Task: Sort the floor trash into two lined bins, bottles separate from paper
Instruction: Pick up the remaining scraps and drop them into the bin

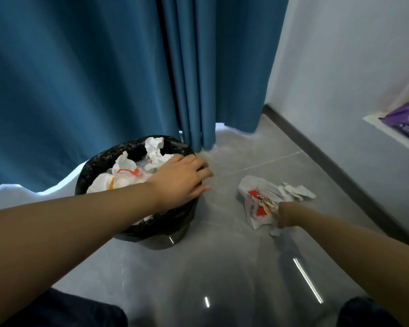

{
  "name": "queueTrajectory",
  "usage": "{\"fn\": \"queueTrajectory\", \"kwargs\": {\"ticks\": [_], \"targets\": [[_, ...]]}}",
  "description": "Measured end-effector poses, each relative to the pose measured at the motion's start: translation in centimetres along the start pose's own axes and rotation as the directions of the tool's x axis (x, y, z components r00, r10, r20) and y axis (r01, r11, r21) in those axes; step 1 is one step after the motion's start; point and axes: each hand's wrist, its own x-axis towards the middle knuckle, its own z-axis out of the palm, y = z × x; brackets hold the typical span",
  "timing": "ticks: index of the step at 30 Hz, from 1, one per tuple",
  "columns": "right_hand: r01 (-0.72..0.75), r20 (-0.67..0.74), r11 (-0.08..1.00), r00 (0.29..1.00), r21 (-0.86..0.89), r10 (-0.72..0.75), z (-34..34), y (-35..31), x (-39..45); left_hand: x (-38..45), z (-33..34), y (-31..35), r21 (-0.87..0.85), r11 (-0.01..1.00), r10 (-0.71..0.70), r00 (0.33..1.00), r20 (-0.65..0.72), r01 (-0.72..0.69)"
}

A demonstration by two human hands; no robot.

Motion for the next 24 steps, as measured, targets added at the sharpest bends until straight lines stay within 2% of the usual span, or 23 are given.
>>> {"fn": "queueTrajectory", "kwargs": {"ticks": [5,9,12,15,18,20,22,24], "targets": [[-0.006,0.114,0.986,0.993,0.164,-0.013,3.6,1.1,1.4,0.1,1.1,2.8,-0.076,0.986,0.149,0.989,0.025,-0.147],[0.102,-0.003,0.986,0.995,0.13,-0.103,6.4,0.5,2.9,-0.1,1.4,2.1,-0.165,0.981,0.125,0.985,0.117,-0.105],[0.162,0.006,0.983,0.987,0.091,-0.163,6.5,-0.8,2.4,-0.7,1.1,0.6,-0.229,0.97,0.108,0.986,0.126,-0.078],[0.248,-0.05,0.947,0.969,0.204,-0.243,4.3,-2.4,1.2,-2.0,0.2,-0.7,-0.234,0.971,0.085,0.99,0.109,-0.057],[0.389,-0.156,0.802,0.92,0.453,-0.358,-0.5,-5.0,-1.5,-3.0,-1.4,-2.1,-0.24,0.971,0.015,0.999,0.033,-0.006],[0.47,-0.262,0.654,0.881,0.593,-0.395,-4.8,-7.3,-4.1,-4.0,-2.6,-3.8,-0.227,0.967,-0.116,0.993,-0.004,0.112],[0.549,-0.387,0.497,0.832,0.671,-0.397,-8.9,-9.6,-6.9,-5.2,-3.1,-5.8,-0.233,0.929,-0.294,0.956,0.006,0.287],[0.617,-0.506,0.426,0.787,0.661,-0.354,-11.8,-11.7,-9.1,-6.4,-4.0,-7.4,-0.272,0.835,-0.486,0.873,0.04,0.478]]}}
